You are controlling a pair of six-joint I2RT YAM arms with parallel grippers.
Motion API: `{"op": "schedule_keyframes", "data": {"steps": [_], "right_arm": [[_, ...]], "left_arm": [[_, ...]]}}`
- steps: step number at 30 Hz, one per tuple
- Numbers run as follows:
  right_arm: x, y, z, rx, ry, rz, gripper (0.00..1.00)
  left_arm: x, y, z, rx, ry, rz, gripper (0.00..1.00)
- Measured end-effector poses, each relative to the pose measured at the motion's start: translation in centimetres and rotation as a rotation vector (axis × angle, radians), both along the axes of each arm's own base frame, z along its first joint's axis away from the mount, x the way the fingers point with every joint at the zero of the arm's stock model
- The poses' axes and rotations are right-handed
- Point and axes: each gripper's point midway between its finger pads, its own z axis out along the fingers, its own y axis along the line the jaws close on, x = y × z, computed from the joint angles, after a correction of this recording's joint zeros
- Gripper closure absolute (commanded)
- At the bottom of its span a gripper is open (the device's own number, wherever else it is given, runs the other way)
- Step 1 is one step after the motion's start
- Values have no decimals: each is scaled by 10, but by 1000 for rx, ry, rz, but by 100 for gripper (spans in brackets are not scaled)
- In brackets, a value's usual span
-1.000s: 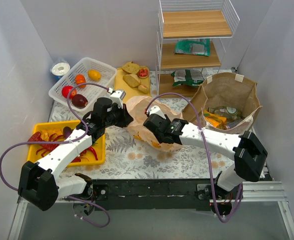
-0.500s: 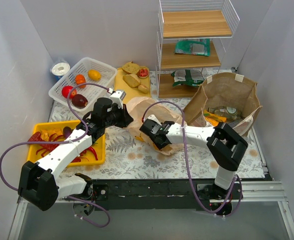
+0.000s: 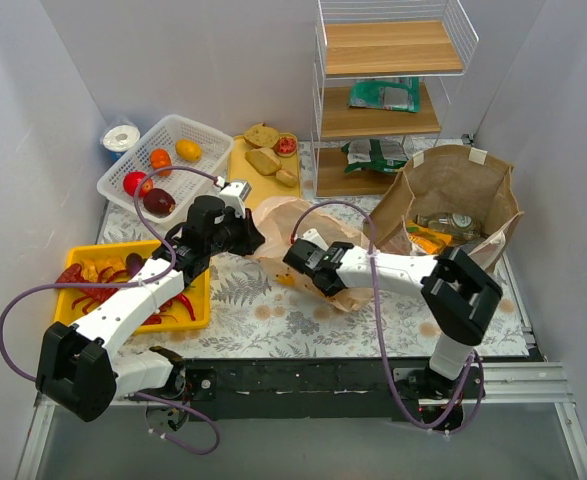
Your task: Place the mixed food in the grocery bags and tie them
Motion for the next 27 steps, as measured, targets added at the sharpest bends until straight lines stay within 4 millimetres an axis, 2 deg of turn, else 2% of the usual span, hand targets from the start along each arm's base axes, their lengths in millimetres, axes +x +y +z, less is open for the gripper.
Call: {"op": "schedule_keyframes", "data": {"steps": [3,7,10,14,20,23,27], "right_arm": [[-3,8,25,101,-12,11,86],[-7,21,73,287,-61,28,89],[-11,27,97,391,-79,34,91],[-16,25,115,496,-103,17,92],[-19,5,132,647,-192,-59,93],[-18,3,150,762,-266,-72,91],[-6,7,178,865,-371,-91,91]], "left_arm": [[1,2,-2,11,0,9,100],[3,5,-3,24,-4,25,100],[4,8,-3,33,-7,39,100],[7,13,-6,58,-10,61,100],[12,24,-10,109,-24,109,100],[13,26,-11,122,-30,115,100],[10,20,-13,121,-25,83,100]]}}
